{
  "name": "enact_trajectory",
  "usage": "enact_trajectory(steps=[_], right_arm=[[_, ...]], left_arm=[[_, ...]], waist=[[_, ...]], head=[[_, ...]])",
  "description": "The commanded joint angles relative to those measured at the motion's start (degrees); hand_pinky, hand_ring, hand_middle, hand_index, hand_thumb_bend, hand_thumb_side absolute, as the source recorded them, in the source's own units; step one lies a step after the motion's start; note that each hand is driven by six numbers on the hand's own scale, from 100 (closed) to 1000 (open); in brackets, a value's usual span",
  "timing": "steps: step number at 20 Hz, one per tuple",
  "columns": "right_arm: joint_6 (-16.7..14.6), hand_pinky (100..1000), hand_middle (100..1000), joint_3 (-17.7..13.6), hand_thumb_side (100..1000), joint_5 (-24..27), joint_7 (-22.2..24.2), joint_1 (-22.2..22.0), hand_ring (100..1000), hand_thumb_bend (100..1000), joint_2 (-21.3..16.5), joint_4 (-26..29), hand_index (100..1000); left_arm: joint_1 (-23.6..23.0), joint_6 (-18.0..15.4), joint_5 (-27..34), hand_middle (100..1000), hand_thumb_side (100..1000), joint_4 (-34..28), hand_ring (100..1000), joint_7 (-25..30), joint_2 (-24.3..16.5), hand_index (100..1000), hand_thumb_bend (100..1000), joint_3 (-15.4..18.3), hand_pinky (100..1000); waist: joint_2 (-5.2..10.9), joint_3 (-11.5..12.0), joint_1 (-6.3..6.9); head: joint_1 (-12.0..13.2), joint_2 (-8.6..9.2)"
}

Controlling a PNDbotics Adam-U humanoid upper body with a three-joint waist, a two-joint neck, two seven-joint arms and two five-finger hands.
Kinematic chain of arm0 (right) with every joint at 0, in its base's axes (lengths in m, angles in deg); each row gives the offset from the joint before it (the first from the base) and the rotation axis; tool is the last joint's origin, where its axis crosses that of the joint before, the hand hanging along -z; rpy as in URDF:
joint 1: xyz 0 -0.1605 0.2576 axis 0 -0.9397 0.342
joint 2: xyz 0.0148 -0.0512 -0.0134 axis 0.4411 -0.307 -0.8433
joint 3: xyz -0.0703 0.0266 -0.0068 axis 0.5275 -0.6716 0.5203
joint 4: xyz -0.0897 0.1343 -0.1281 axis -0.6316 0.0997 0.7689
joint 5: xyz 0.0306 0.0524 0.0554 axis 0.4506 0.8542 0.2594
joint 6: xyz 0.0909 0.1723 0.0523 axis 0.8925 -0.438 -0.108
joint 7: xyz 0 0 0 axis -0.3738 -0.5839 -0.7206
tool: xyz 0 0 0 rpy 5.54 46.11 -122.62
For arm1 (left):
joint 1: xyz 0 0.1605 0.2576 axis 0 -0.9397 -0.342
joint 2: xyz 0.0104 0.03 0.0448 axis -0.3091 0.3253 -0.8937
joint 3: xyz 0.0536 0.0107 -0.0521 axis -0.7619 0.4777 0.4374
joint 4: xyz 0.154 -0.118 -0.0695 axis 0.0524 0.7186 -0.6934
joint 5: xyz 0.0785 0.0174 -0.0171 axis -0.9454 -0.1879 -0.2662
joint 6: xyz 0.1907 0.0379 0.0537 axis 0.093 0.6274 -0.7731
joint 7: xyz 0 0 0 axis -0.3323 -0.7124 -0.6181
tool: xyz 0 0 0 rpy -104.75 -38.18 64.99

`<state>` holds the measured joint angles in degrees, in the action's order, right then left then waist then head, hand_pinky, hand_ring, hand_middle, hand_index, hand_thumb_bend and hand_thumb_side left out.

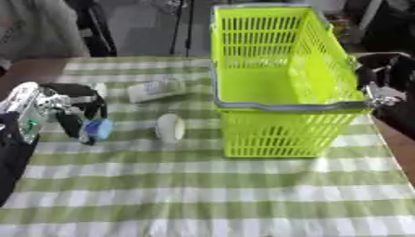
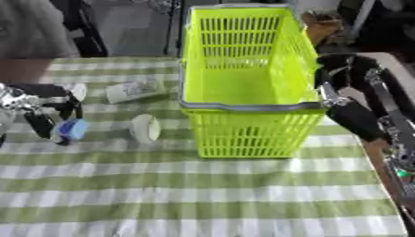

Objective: Pick up objects on the table and place them in the box.

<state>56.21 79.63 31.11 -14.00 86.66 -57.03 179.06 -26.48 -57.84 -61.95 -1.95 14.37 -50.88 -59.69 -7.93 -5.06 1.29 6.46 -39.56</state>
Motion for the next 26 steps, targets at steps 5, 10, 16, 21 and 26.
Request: enact_trajectory(steps=[5,10,16,21,26], right_arm=[[0.0,563,623,-0.6,554,0.0,-0.1,0.4,553,195,-1.5,1.0,785],[-0.1,563,623,-0.5,553,0.0,0.0,0.4,554,197,-1.4,0.9,784],[-0.2,562,623,-0.3,552,0.1,0.3,0.6,554,198,-1.2,0.9,784],[-0.3,562,623,0.1,552,0.2,0.6,0.8,554,198,-1.0,0.9,784],[-0.4,562,623,0.4,552,0.2,0.8,1.1,554,197,-0.9,0.9,784]], left_arm=[[4.3,0.7,4.9,285,100,-10.9,558,-0.7,-3.1,492,470,0.7,659],[6.6,3.2,12.9,272,100,-12.6,547,-9.7,-0.1,462,398,0.7,620],[9.9,7.3,24.7,261,100,-10.4,523,-20.1,4.8,440,231,-0.2,565],[12.1,7.7,30.2,265,100,-9.9,520,-25.2,8.3,443,243,-2.2,560],[12.9,3.7,32.0,297,100,-11.0,539,-24.9,11.0,472,323,-6.6,586]], waist=[[1.59,0.1,0.18],[1.78,0.0,0.2],[2.01,-0.5,0.37],[2.21,-1.0,0.63],[2.39,-1.5,0.85]], head=[[0.0,0.49],[0.2,0.81],[0.2,1.12],[0.7,1.39],[1.2,1.6]])
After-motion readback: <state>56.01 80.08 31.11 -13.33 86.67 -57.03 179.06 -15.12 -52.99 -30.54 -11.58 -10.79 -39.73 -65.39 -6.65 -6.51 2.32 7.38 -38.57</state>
